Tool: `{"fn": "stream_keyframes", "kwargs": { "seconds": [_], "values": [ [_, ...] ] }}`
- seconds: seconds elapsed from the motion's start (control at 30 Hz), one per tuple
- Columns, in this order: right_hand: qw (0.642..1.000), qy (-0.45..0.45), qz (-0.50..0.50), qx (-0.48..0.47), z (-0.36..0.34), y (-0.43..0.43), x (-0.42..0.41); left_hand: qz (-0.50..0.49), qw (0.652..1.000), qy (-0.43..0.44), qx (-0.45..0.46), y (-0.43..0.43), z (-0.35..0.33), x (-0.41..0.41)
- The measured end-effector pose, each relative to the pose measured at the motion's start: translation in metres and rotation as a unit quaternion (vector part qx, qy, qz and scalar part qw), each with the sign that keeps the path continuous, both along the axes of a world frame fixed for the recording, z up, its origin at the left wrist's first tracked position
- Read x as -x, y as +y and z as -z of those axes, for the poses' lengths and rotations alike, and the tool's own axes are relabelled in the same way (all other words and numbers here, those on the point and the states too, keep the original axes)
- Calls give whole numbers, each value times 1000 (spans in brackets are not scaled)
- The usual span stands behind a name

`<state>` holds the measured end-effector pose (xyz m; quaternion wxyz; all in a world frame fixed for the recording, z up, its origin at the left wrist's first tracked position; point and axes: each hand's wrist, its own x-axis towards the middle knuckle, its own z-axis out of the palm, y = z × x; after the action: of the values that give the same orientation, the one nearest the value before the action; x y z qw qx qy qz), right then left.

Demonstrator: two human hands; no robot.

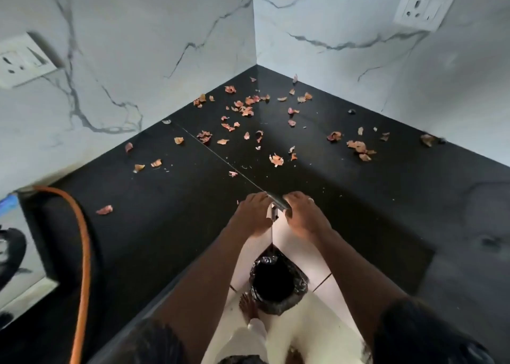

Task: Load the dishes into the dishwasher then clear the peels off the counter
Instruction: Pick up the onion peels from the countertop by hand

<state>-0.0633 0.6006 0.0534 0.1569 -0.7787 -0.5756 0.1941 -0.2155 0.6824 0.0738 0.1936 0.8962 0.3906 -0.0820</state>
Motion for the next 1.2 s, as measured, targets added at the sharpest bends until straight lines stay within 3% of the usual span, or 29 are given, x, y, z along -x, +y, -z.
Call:
{"fn": "stream_keyframes", "kwargs": {
  "seconds": [0.2, 0.37, 0.57, 0.7, 0.83, 0.97, 1.1, 1.2],
  "values": [
    [999, -15, 34, 9, -21, 63, -41, -57, 996, -38, 53, 64, -1, -18],
    [997, -21, 70, 23, -20, 126, -63, -93, 981, -132, 108, 120, 2, -34],
    [999, -47, 4, 24, 6, 172, -51, -236, 906, -290, 200, 156, 15, -44],
    [997, -68, 11, -25, 20, 173, -50, -323, 835, -354, 269, 164, 14, -54],
    [996, -17, 68, -60, 13, 178, -68, -417, 713, -435, 358, 166, 11, -68],
    [986, 42, 115, -112, -6, 184, -85, -458, 593, -460, 476, 167, 11, -88],
    [988, 61, 57, -126, -33, 192, -75, -460, 466, -465, 596, 168, 13, -111],
    [996, 41, -15, -84, -42, 196, -64, -458, 417, -468, 630, 169, 15, -123]
  ]
}}
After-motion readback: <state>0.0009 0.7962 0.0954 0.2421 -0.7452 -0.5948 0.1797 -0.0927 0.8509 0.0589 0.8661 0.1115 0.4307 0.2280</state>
